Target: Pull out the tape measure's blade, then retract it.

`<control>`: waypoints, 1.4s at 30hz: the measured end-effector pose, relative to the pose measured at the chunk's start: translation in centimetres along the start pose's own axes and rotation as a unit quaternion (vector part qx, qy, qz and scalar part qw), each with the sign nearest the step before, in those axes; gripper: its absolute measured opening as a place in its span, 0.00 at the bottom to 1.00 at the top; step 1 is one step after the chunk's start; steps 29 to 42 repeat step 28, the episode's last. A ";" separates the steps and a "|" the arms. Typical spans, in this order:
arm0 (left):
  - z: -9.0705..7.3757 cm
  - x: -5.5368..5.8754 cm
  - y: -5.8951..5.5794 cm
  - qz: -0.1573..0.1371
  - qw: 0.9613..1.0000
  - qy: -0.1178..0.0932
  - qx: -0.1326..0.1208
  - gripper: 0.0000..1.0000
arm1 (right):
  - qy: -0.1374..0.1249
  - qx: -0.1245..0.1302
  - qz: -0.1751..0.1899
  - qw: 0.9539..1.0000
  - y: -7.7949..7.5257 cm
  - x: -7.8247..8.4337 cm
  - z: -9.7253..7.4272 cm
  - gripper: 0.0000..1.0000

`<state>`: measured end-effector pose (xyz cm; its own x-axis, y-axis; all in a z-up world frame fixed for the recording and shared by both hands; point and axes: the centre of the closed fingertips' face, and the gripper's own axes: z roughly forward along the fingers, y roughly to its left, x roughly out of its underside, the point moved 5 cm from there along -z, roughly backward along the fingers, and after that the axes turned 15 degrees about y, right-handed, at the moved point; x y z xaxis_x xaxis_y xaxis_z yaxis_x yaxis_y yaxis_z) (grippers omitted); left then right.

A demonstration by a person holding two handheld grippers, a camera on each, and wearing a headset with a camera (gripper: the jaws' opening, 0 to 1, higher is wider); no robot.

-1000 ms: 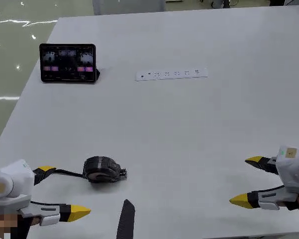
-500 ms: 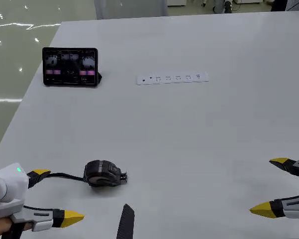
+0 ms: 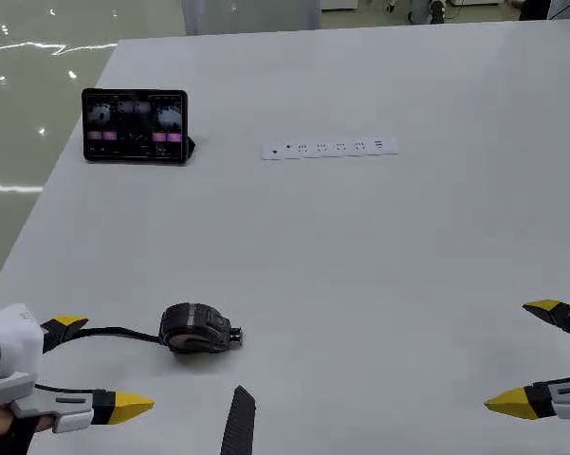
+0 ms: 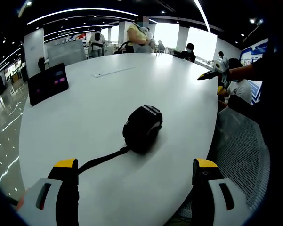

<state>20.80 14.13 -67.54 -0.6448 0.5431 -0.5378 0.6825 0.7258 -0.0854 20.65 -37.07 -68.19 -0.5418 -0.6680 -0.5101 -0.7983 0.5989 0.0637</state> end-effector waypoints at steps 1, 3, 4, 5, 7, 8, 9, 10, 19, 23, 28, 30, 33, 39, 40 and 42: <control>0.0 0.0 0.0 0.000 1.000 0.000 -0.001 0.99 | -0.001 0.000 0.001 1.000 0.0 0.0 0.0 0.99; 0.1 0.2 -0.1 0.000 1.000 0.006 0.005 0.99 | 0.000 0.000 0.000 1.000 0.0 0.0 0.0 0.99; 0.1 0.2 0.0 0.003 1.000 0.004 0.001 0.99 | 0.001 0.001 -0.001 1.000 0.0 0.1 0.0 0.99; 0.1 0.2 0.0 0.002 1.000 0.006 0.003 0.99 | 0.003 0.002 -0.004 1.000 0.0 0.1 0.0 0.99; 0.1 0.1 0.0 0.002 1.000 0.003 0.001 0.99 | 0.006 0.004 -0.009 1.000 0.0 0.2 0.0 0.99; 0.1 0.1 0.0 0.000 1.000 0.005 0.004 0.99 | 0.006 0.003 -0.009 1.000 0.0 0.2 0.0 0.99; 0.0 0.2 0.0 -0.001 1.000 0.006 0.006 0.99 | 0.007 0.003 -0.009 1.000 0.0 0.3 0.1 0.99; 0.0 0.1 0.2 0.004 1.000 0.003 -0.001 0.99 | 0.008 0.003 -0.010 1.000 0.0 0.3 0.1 0.99; -0.3 0.1 0.6 -0.011 1.000 -0.002 0.008 0.99 | 0.005 0.000 -0.015 1.000 0.4 0.1 0.1 0.99; -0.5 0.1 0.9 -0.009 1.000 0.000 0.002 0.99 | 0.003 0.000 -0.015 1.000 0.3 0.0 0.0 0.99; -0.7 0.1 1.1 -0.009 1.000 0.001 0.002 0.99 | 0.000 0.001 -0.013 1.000 0.3 -0.2 -0.1 0.99; -0.7 0.1 1.1 -0.009 1.000 0.001 0.002 0.99 | 0.000 0.001 -0.013 1.000 0.3 -0.2 -0.1 0.99; -0.7 0.1 1.1 -0.009 1.000 0.001 0.002 0.99 | 0.000 0.001 -0.013 1.000 0.3 -0.2 -0.1 0.99; -0.7 0.1 1.1 -0.009 1.000 0.001 0.002 0.99 | 0.000 0.001 -0.013 1.000 0.3 -0.2 -0.1 0.99; -0.7 0.1 1.1 -0.009 1.000 0.001 0.002 0.99 | 0.000 0.001 -0.013 1.000 0.3 -0.2 -0.1 0.99; -0.7 0.1 1.1 -0.009 1.000 0.001 0.002 0.99 | 0.000 0.001 -0.013 1.000 0.3 -0.2 -0.1 0.99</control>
